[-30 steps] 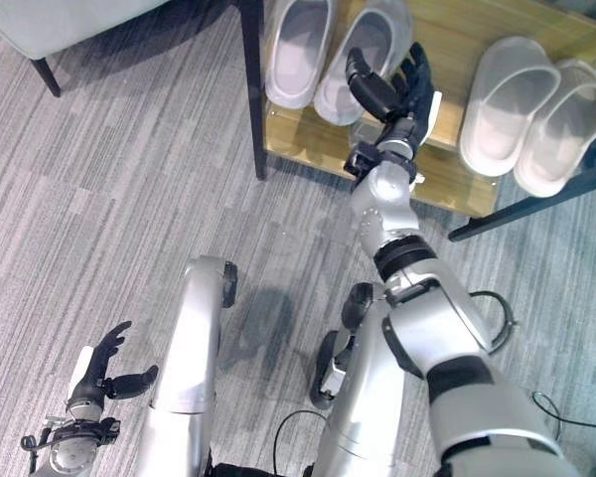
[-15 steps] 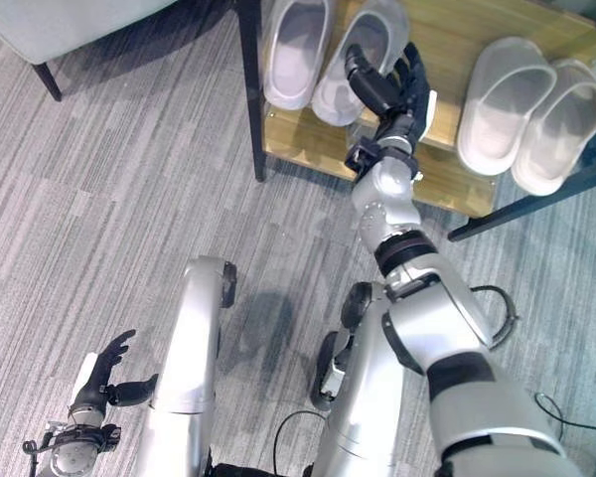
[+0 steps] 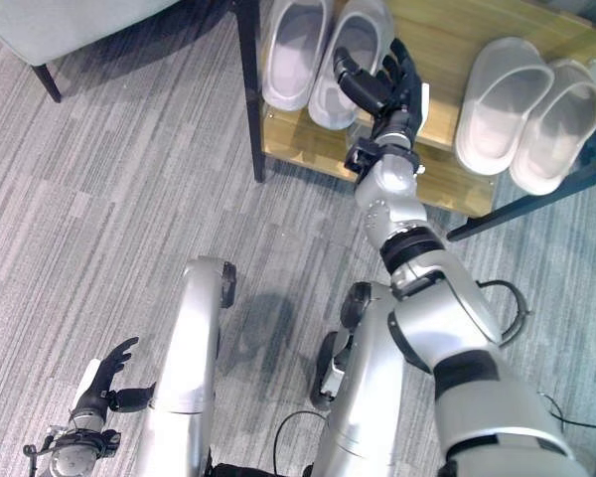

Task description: Arrange the slippers neatly on the shoe rack.

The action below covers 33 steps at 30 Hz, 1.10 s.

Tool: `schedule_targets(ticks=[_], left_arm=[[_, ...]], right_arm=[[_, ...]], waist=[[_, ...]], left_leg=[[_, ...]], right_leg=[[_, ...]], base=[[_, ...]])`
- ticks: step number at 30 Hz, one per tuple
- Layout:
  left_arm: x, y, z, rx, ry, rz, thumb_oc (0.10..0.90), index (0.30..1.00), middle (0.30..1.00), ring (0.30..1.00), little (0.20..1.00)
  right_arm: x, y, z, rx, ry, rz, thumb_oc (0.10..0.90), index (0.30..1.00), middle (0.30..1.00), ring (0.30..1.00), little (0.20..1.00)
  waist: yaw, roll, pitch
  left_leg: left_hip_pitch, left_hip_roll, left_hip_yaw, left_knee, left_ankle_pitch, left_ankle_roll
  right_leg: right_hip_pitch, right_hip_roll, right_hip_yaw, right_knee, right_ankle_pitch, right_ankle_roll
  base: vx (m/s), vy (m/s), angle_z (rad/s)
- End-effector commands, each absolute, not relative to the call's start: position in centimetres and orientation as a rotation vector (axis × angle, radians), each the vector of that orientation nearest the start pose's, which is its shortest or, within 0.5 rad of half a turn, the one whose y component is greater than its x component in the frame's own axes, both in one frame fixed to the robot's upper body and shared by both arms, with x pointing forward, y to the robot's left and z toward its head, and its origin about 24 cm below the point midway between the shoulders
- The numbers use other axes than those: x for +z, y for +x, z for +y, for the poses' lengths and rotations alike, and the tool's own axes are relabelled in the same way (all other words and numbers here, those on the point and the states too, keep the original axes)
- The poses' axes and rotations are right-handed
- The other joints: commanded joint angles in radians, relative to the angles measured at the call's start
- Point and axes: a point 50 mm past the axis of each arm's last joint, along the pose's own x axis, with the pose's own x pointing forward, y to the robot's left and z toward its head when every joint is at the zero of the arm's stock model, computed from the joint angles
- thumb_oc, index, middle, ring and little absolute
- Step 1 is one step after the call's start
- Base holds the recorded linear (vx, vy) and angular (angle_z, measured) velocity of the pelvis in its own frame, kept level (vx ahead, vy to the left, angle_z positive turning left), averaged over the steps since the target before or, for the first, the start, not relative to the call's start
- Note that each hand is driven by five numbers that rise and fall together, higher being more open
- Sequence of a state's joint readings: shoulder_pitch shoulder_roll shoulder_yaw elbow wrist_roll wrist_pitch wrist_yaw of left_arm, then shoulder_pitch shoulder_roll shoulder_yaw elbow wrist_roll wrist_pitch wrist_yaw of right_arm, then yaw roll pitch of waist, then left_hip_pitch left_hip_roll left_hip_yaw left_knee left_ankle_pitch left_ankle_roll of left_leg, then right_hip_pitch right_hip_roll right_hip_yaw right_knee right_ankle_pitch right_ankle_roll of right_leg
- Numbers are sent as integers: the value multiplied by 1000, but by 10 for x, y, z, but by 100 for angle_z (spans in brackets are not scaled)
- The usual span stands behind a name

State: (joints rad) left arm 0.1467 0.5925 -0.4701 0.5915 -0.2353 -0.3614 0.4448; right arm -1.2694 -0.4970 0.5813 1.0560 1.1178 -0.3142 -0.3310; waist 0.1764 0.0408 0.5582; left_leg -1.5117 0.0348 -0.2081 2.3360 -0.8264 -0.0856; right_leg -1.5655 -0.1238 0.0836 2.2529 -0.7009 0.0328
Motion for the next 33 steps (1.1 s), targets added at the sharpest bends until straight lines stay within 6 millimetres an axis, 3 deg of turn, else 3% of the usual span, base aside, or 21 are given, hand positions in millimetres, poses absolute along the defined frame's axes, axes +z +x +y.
schedule_targets(ticks=[1, 13, 23, 26, 27, 28, 29, 31, 33], left_arm=[[-72, 141, 253, 122, 488, 423, 800, 900, 900, 900, 900], [-66, 140, 258, 212, 468, 378, 800, 900, 900, 900, 900], [-57, 144, 258, 240, 464, 328, 800, 900, 900, 900, 900], [-51, 146, 258, 274, 451, 294, 800, 900, 900, 900, 900], [-51, 146, 258, 274, 452, 292, 800, 900, 900, 900, 900], [-46, 150, 257, 329, 436, 251, 800, 900, 900, 900, 900], [-47, 148, 257, 325, 439, 258, 800, 900, 900, 900, 900], [-32, 160, 258, 382, 457, 156, 800, 900, 900, 900, 900], [-28, 163, 259, 390, 464, 129, 800, 900, 900, 900, 900]], right_arm=[[329, 408, -164, -109, 310, -598, 800, 900, 900, 900, 900], [337, 381, -199, -201, 450, -817, 800, 900, 900, 900, 900], [328, 366, -205, -167, 498, -883, 800, 900, 900, 900, 900], [328, 343, -195, -75, 283, -965, 800, 900, 900, 900, 900], [328, 343, -195, -78, 281, -966, 800, 900, 900, 900, 900], [317, 313, -196, -39, 168, -1062, 800, 900, 900, 900, 900], [314, 313, -196, -44, 166, -1055, 800, 900, 900, 900, 900], [296, 273, -208, -67, 54, -1163, 800, 900, 900, 900, 900], [291, 260, -209, -56, 37, -1190, 800, 900, 900, 900, 900]], waist=[[67, 32, -38], [47, 33, -38], [42, 29, -38], [25, 8, -38], [26, 9, -38], [1, -15, -38], [1, -16, -38], [-28, -49, -38], [-35, -60, -38]], left_leg=[[-58, -57, -14, 28, -46, 34], [-58, -66, -7, 30, -46, 37], [-58, -64, -8, 28, -46, 41], [-58, -68, 0, 14, -36, 46], [-58, -68, -3, 15, -38, 44], [-58, -76, 6, 9, -29, 49], [-58, -74, 10, 9, -23, 50], [-58, -81, 30, 6, -15, 54], [-58, -82, 33, 7, -13, 53]], right_leg=[[-4, -24, 31, 23, -33, -93], [-4, -21, 25, 25, -40, -89], [-4, -21, 20, 21, -37, -89], [-4, -21, 30, 12, -37, -87], [-4, -21, 28, 12, -37, -88], [-4, -20, 34, 11, -39, -87], [-4, -21, 36, 15, -34, -88], [-4, -22, 40, 21, -38, -85], [-4, -22, 42, 23, -39, -85]], base=[[0, 0, 0], [0, 0, 0], [0, 0, 0], [1, -1, 1], [23, -15, 6], [12, -22, 9], [25, -51, 15], [6, -57, 16], [-8, -52, 6]])
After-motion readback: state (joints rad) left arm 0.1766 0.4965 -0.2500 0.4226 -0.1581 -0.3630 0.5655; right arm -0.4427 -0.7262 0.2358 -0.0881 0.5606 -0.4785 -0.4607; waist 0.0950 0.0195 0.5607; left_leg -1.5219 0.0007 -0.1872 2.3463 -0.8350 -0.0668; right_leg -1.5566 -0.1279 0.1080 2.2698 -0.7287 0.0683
